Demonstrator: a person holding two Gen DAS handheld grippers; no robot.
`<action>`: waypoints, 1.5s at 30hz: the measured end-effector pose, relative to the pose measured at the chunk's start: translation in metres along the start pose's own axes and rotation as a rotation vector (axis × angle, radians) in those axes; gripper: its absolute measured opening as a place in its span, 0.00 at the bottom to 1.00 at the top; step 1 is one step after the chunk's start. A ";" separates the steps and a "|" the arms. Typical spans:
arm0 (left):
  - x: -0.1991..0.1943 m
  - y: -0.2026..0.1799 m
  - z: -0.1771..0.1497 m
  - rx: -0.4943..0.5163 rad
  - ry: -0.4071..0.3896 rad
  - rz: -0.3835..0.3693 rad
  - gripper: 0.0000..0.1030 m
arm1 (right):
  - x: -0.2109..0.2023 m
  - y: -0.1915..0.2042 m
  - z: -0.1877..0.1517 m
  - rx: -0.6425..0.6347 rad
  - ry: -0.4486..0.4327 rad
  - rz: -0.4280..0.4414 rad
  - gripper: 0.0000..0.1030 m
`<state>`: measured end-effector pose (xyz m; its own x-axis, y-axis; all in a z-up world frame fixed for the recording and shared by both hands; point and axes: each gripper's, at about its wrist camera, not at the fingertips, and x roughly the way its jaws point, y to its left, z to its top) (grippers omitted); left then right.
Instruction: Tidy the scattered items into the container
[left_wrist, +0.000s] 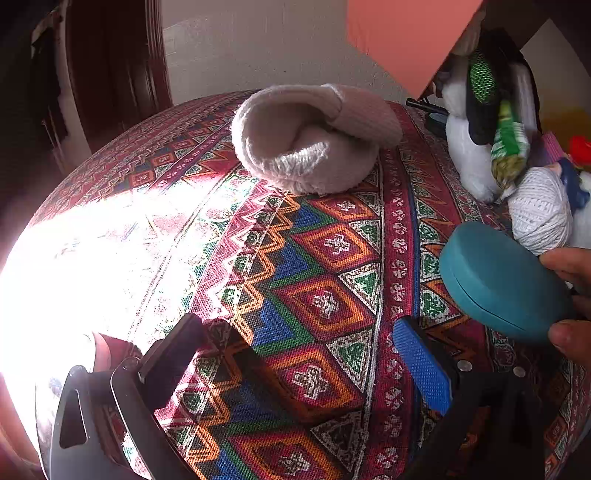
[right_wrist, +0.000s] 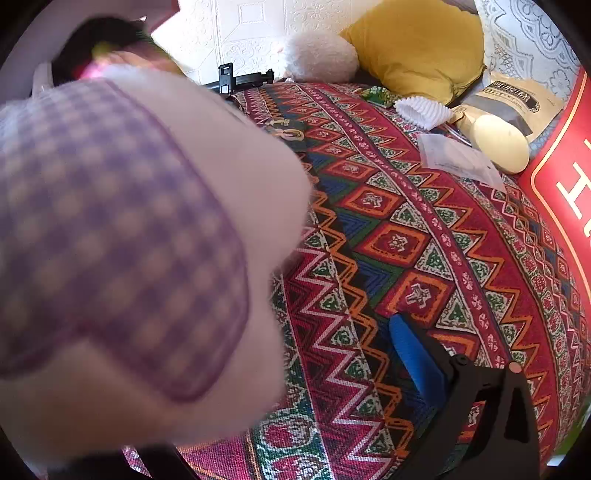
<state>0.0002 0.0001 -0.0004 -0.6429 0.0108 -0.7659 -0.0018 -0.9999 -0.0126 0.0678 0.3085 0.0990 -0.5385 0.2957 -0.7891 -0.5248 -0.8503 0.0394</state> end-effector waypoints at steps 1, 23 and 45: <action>-0.001 0.000 0.000 0.000 0.000 0.000 1.00 | 0.000 -0.001 0.000 0.002 -0.001 0.002 0.99; 0.002 -0.005 0.000 0.001 0.001 0.001 1.00 | 0.002 -0.003 0.001 0.003 0.000 0.003 0.99; 0.003 0.007 0.004 0.001 0.002 -0.001 1.00 | 0.001 -0.002 0.000 0.003 -0.001 0.004 0.99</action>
<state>-0.0050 -0.0066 -0.0007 -0.6416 0.0115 -0.7669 -0.0029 -0.9999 -0.0126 0.0685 0.3105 0.0981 -0.5408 0.2928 -0.7885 -0.5244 -0.8503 0.0440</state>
